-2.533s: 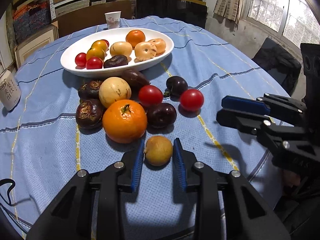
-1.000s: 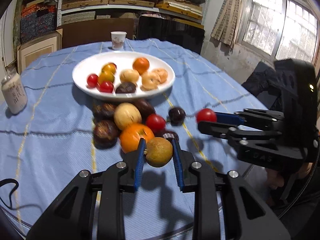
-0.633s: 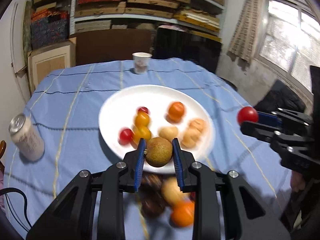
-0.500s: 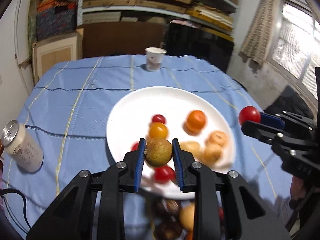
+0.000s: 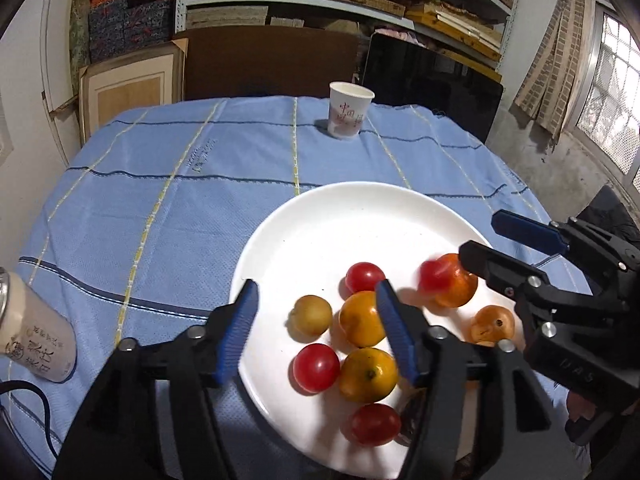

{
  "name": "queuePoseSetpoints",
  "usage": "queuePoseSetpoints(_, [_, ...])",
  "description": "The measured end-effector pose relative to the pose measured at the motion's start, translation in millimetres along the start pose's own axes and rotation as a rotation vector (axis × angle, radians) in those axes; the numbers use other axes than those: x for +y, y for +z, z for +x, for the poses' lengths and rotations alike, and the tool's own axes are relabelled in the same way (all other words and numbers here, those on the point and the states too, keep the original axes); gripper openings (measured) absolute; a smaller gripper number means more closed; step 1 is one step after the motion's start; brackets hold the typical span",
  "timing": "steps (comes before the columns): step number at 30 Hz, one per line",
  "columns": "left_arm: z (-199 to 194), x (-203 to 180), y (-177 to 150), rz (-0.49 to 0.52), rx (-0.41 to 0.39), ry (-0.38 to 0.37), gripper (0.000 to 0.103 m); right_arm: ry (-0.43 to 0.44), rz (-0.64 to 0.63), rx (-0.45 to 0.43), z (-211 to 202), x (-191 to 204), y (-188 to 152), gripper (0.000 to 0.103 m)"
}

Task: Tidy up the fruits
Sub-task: 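Place olive-brown fruit on plate with left while right places red tomato there, then move both open grippers back toward the fruit pile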

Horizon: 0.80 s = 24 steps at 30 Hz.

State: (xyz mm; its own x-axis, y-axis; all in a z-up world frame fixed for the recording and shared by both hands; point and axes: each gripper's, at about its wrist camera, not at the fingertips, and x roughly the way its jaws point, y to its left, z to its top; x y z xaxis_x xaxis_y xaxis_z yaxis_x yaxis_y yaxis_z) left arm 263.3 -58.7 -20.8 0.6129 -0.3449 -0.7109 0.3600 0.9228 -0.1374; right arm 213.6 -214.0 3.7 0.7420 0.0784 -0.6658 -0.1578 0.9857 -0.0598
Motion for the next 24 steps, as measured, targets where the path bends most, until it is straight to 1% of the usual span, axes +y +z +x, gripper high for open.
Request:
queuePoseSetpoints(1, [-5.7, 1.6, -1.0, -0.010, -0.013, 0.002, 0.068, -0.001, 0.008, -0.005, -4.9, -2.6, -1.3, 0.048])
queuePoseSetpoints(3, [-18.7, 4.3, -4.8, -0.030, -0.025, -0.014, 0.068, 0.003, 0.028, -0.017, -14.9, -6.9, -4.4, 0.048])
queuePoseSetpoints(6, [-41.5, 3.2, -19.2, -0.032, -0.027, -0.037, 0.069, 0.019, 0.054, -0.018, -37.9, -10.6, -19.6, 0.048])
queuePoseSetpoints(7, [-49.9, 1.2, -26.8, -0.024, -0.027, -0.046, 0.070, 0.024, 0.054, -0.008, -46.5, -9.8, -28.5, 0.048])
queuePoseSetpoints(8, [-58.1, -1.4, -34.8, -0.013, -0.027, -0.055, 0.073, 0.024, 0.053, -0.005, -55.5, -8.1, -38.9, 0.048])
queuePoseSetpoints(10, [-79.5, -11.0, -57.2, 0.030, -0.034, -0.072, 0.076, 0.040, 0.052, 0.012, -69.2, -5.9, -57.0, 0.048])
queuePoseSetpoints(13, [-105.9, -23.7, -90.9, 0.087, -0.052, -0.079, 0.087, 0.067, 0.056, 0.035, -96.6, -1.1, -97.0, 0.048])
queuePoseSetpoints(14, [-112.7, -27.3, -102.5, 0.095, -0.052, -0.086, 0.088, 0.073, 0.061, 0.034, -102.5, -0.3, -105.7, 0.048])
queuePoseSetpoints(16, [-120.4, -34.2, -121.9, 0.111, -0.041, -0.101, 0.088, 0.085, 0.083, 0.032, -114.7, 0.8, -127.1, 0.048])
queuePoseSetpoints(19, [-120.7, -49.3, -152.1, 0.162, -0.013, -0.097, 0.088, 0.133, 0.150, 0.022, -125.9, -0.2, -161.2, 0.048])
queuePoseSetpoints(22, [-110.2, -63.4, -172.8, 0.206, 0.020, -0.053, 0.087, 0.146, 0.181, 0.022, -125.0, 2.5, -181.9, 0.048])
queuePoseSetpoints(23, [-108.6, -66.7, -176.7, 0.212, 0.015, -0.043, 0.081, 0.146, 0.185, 0.024, -124.3, 3.4, -186.5, 0.048])
queuePoseSetpoints(24, [-107.8, -68.3, -178.1, 0.212, 0.010, -0.034, 0.078, 0.146, 0.184, 0.024, -123.5, 5.5, -191.2, 0.048])
